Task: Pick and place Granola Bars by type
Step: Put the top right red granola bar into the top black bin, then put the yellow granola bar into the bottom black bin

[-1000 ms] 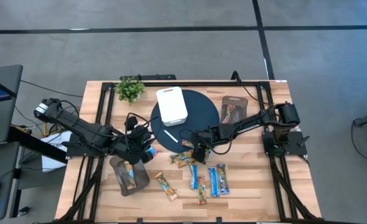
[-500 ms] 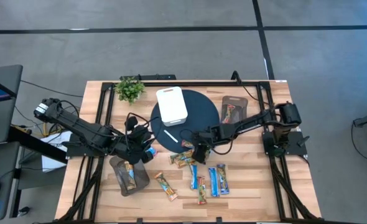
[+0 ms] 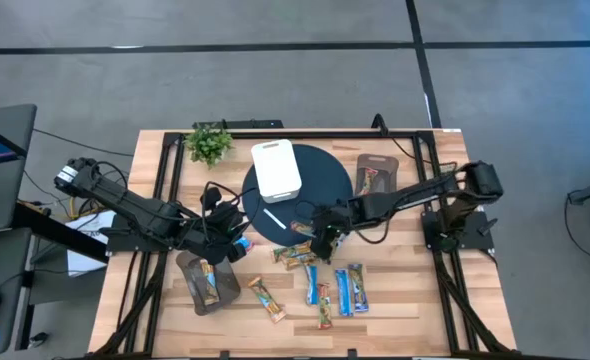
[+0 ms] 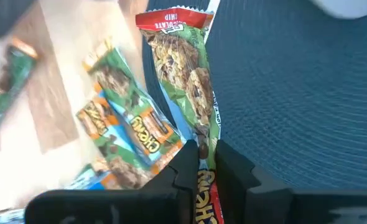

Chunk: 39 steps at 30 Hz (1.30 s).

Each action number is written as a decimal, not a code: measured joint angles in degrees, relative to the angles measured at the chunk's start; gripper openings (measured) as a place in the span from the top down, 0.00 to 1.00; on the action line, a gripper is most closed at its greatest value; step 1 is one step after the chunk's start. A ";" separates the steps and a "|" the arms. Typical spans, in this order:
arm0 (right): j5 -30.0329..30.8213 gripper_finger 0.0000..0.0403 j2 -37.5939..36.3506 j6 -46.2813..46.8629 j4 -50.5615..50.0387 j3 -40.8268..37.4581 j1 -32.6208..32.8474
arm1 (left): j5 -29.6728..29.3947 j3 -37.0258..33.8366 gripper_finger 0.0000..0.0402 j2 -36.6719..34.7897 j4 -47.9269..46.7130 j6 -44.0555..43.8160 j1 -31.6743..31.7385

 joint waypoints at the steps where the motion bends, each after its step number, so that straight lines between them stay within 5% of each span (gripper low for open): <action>1: 0.42 0.93 -1.49 0.26 -1.38 0.00 -0.07 | 0.00 0.00 0.75 0.00 0.01 0.00 0.00; 13: 15.29 0.94 -23.90 20.43 -35.47 0.00 -2.64 | -1.73 -0.02 0.75 0.02 -0.15 1.38 0.00; 20: 20.97 0.92 -30.86 30.88 -51.35 0.00 -6.61 | -2.54 -0.02 0.75 0.02 -0.37 3.00 0.41; 39: 21.72 0.79 -20.76 25.02 -49.94 0.00 -17.88 | -2.01 -0.04 0.75 0.02 -0.30 1.94 1.60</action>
